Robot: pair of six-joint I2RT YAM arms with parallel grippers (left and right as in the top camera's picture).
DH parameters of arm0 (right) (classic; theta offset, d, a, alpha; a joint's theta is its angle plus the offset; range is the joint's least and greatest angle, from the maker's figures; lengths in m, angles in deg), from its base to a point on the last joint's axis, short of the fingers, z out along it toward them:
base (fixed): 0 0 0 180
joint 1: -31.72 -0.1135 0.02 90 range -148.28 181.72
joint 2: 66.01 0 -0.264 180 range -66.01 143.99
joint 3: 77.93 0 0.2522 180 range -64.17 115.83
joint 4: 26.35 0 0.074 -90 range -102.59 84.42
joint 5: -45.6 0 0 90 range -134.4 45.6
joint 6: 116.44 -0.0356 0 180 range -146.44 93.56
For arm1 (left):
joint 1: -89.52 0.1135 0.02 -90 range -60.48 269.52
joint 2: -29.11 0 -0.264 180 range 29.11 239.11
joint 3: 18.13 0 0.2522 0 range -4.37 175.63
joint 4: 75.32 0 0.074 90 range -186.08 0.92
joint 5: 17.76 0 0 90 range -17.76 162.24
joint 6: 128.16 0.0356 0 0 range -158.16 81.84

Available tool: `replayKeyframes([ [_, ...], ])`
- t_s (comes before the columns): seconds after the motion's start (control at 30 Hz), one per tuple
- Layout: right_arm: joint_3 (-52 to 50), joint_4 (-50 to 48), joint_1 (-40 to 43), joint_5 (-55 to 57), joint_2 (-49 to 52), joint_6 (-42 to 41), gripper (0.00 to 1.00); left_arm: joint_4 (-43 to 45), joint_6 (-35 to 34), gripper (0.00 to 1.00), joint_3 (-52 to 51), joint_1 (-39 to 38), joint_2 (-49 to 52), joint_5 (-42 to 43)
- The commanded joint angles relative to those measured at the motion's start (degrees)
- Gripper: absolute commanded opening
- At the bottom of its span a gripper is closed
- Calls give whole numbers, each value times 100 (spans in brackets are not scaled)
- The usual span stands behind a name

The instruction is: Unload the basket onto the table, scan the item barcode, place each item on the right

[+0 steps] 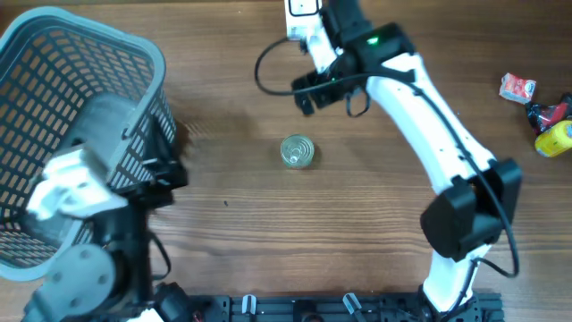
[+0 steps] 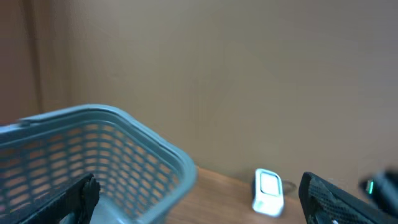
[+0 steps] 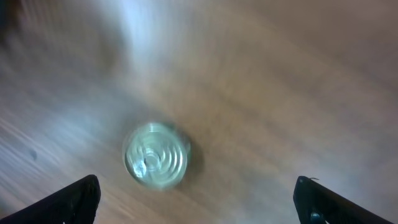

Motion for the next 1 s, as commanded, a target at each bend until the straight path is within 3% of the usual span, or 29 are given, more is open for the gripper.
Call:
replayKeyframes([
  [0.0, -422, 160, -363, -153, 184, 684, 100, -85, -50, 100, 50, -22, -232, -601],
  [0.33, -1139, -146, -1126, -256, 184, 568, 100, -323, -57, 100, 48, -22, -240, -595],
  [0.6, -1923, -1296, -1174, 448, 186, 470, 100, -407, -57, 100, 48, -22, -240, -575],
  [0.97, -1963, -2009, -1174, 776, 186, 817, 100, -490, -57, 100, 48, -22, -240, -468],
])
